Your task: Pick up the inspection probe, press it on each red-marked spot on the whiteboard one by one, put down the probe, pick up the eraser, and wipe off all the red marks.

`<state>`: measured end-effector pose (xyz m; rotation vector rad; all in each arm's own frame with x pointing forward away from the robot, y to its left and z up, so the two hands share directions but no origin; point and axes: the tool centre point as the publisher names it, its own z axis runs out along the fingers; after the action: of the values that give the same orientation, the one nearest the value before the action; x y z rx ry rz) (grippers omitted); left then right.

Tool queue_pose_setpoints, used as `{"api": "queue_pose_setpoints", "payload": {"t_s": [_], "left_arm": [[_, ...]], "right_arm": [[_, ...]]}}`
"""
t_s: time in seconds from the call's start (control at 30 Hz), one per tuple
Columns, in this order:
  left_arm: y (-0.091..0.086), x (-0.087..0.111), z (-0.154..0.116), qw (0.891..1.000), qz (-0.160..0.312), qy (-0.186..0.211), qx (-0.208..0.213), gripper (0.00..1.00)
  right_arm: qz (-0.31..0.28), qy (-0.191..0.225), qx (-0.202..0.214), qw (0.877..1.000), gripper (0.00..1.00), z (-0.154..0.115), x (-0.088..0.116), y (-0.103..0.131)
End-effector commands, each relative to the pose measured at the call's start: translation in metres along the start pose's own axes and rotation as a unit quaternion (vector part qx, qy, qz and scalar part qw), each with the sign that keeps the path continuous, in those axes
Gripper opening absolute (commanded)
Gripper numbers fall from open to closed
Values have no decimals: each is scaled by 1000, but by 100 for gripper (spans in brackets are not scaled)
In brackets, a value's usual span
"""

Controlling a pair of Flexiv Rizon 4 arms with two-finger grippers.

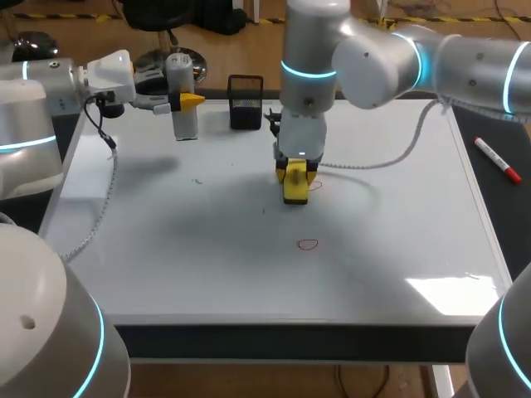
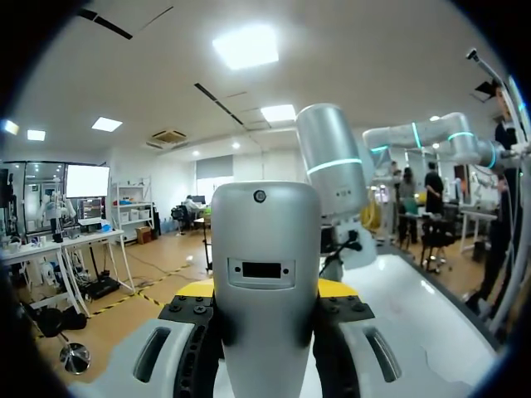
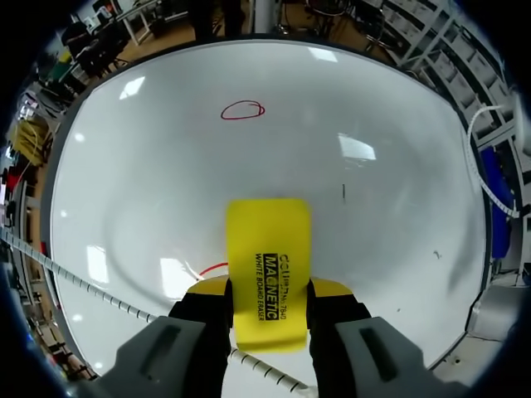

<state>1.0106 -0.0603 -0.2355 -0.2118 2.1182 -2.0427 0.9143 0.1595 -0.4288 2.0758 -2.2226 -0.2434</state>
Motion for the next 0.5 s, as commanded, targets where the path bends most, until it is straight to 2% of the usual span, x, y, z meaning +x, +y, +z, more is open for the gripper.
{"api": "queue_pose_setpoints", "payload": {"t_s": [0.03,0.5], "left_arm": [[0,0,0,1000,1,-1,1,0],[0,0,0,1000,1,-1,1,0]], "right_arm": [[-2,8,-2,1000,0,2,2,-3],[4,23,-4,1000,0,10,14,-3]]}}
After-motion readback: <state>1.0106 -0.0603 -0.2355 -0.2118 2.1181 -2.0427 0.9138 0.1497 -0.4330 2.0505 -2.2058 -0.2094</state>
